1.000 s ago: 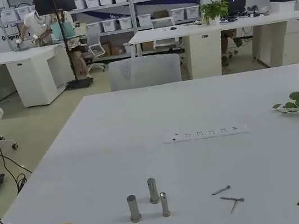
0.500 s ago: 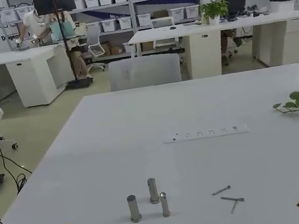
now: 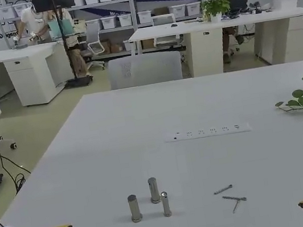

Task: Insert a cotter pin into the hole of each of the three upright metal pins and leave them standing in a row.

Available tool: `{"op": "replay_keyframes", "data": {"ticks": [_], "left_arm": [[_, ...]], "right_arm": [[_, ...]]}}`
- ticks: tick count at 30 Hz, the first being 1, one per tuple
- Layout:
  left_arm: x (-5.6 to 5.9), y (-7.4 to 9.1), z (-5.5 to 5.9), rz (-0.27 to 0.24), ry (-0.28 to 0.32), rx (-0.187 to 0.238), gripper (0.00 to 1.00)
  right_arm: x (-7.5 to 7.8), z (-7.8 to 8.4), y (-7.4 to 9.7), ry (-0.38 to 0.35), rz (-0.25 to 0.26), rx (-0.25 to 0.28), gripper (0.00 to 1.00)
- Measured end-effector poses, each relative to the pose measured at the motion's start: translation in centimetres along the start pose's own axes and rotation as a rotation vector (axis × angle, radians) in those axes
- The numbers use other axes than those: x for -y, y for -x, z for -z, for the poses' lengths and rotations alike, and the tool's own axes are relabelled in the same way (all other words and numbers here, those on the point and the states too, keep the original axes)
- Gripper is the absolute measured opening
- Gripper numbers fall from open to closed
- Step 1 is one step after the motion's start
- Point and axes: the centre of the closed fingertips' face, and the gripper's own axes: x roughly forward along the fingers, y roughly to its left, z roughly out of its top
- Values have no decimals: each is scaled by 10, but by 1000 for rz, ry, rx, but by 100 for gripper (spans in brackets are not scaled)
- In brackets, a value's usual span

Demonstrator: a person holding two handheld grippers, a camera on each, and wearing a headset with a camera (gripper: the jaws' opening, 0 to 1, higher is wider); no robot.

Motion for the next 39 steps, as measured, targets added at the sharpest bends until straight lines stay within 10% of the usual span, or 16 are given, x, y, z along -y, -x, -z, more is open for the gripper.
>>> {"op": "replay_keyframes", "data": {"ticks": [39], "left_arm": [[-9,-19,1,4,9,5,99]], "right_arm": [[0,-4,-3,9,-3,3,97]]}}
